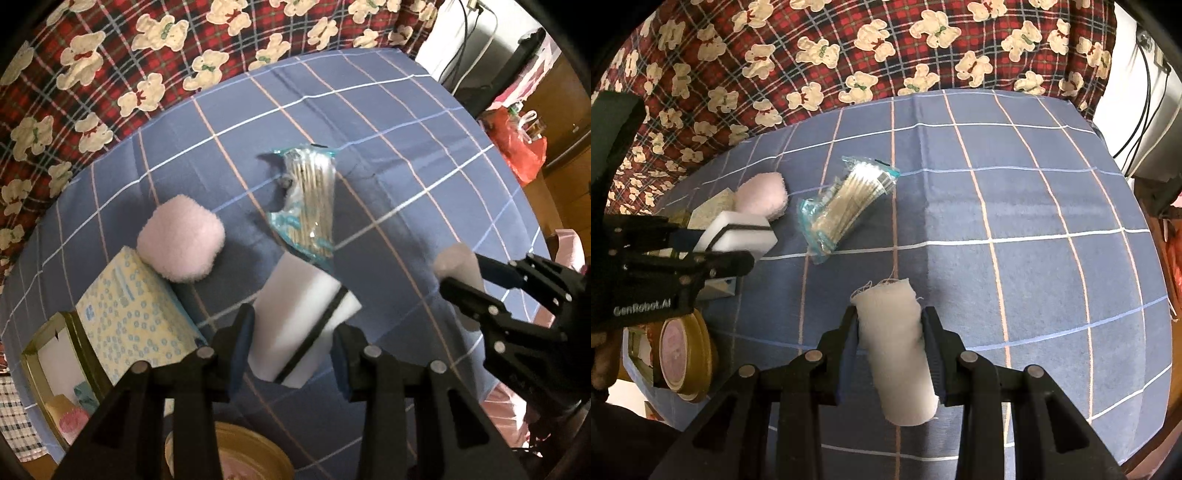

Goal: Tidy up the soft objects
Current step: 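Hold the white cloth roll in the right gripper while the left grasps the white foam block, then carry the white cloth roll and white foam block over the white tray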

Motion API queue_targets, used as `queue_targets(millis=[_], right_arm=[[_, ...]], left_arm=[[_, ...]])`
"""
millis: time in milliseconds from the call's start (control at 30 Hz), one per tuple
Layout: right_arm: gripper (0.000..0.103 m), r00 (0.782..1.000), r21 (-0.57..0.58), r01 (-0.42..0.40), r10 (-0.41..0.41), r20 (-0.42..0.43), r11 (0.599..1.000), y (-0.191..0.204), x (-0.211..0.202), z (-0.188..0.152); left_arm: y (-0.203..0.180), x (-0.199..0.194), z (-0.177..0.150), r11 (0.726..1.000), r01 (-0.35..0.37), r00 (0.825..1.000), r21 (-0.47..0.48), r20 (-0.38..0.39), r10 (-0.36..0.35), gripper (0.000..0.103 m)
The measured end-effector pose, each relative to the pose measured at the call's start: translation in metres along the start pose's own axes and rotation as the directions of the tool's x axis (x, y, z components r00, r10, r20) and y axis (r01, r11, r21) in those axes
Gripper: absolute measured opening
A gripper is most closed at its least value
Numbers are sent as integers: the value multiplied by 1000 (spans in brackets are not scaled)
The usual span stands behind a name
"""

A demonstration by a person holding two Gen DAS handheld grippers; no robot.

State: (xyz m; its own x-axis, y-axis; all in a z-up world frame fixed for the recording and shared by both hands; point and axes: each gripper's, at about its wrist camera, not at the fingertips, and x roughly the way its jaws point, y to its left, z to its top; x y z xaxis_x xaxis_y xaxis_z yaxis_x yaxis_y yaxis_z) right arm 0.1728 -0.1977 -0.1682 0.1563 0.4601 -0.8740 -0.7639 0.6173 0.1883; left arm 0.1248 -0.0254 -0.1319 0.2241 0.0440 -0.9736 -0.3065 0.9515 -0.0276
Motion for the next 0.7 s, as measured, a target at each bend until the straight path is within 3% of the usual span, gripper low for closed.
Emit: queue_targets(millis=[700], right_arm=[[37,999,-49,-5,7,39,999,27,-12,7]], left_arm=[[10,-32,-25,999,12,998,-37,68,-9,38]])
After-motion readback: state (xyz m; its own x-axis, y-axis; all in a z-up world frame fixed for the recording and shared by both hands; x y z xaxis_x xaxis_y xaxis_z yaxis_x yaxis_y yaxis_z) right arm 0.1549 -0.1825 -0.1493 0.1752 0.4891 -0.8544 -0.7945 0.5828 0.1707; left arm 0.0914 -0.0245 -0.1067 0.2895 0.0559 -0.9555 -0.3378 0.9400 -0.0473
